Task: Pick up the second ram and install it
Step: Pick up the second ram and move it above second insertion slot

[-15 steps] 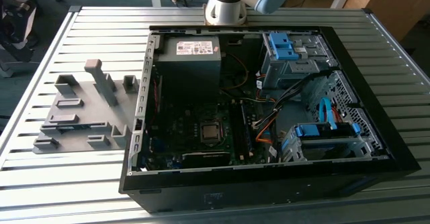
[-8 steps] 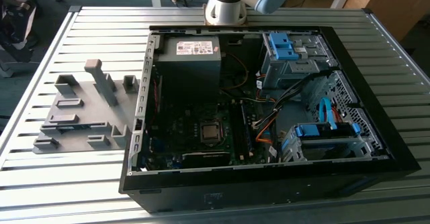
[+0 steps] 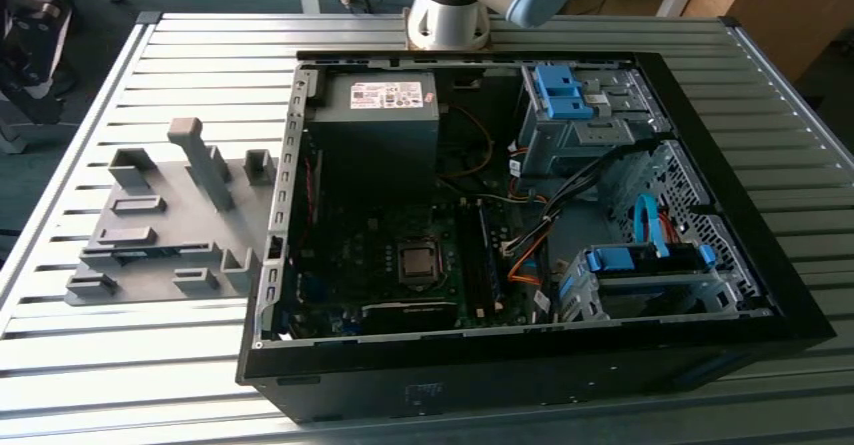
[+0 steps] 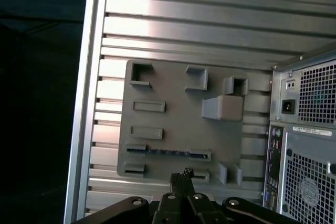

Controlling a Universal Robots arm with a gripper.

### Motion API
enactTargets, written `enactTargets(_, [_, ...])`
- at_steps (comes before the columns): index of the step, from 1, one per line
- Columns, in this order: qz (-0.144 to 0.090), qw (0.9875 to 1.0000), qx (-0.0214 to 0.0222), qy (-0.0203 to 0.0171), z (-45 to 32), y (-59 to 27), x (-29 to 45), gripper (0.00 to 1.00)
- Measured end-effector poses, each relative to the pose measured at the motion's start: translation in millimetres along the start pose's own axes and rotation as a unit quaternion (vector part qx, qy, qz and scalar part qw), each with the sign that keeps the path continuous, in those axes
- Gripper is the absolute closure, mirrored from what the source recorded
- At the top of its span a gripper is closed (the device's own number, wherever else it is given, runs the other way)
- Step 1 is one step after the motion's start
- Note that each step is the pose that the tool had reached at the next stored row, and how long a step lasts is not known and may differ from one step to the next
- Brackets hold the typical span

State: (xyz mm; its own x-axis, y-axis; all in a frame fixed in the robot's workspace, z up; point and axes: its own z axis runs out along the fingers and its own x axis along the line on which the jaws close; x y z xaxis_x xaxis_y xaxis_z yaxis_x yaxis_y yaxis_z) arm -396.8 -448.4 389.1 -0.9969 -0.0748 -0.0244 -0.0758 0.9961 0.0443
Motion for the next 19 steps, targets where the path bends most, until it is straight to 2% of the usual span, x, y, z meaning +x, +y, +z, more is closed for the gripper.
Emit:
enactTargets(7, [-0.037, 0.9993, -0.0009, 0.0016, 0.1, -0.2, 0.1, 0.89])
enactTargets(16, [-0.084, 0.9964, -0.0020, 0.0037, 0.4, -0.5, 0.1, 0.89])
enactTargets(19, [-0.087, 0.9962, -0.0021, 0.0038, 0.5, -0.5, 0.1, 0.89])
